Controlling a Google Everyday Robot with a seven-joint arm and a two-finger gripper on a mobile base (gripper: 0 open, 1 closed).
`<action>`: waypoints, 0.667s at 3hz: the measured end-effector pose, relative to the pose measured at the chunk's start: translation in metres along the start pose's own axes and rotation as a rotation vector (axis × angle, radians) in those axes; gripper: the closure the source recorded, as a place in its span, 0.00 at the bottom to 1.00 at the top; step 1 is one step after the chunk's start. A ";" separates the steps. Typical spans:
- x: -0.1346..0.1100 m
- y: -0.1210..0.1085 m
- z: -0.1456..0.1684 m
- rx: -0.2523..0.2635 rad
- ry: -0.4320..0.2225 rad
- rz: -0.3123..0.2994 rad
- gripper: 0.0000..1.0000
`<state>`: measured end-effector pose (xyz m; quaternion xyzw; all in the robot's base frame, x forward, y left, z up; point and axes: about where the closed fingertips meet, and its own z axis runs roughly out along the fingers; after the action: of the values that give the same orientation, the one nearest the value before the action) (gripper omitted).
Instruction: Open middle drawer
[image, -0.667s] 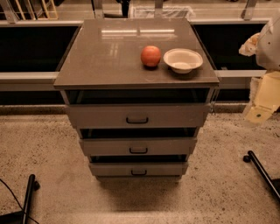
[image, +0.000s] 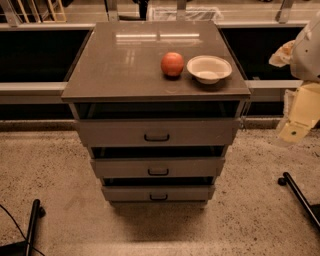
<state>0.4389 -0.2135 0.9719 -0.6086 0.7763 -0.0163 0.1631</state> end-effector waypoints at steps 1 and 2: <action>0.007 0.012 0.052 -0.091 -0.121 -0.025 0.00; 0.033 0.040 0.136 -0.165 -0.300 -0.077 0.00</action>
Offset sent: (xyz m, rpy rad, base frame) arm -0.0313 -0.0147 -0.2535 0.4085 0.0576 0.4410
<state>0.4314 -0.2112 0.8261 -0.6448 0.7181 0.1322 0.2258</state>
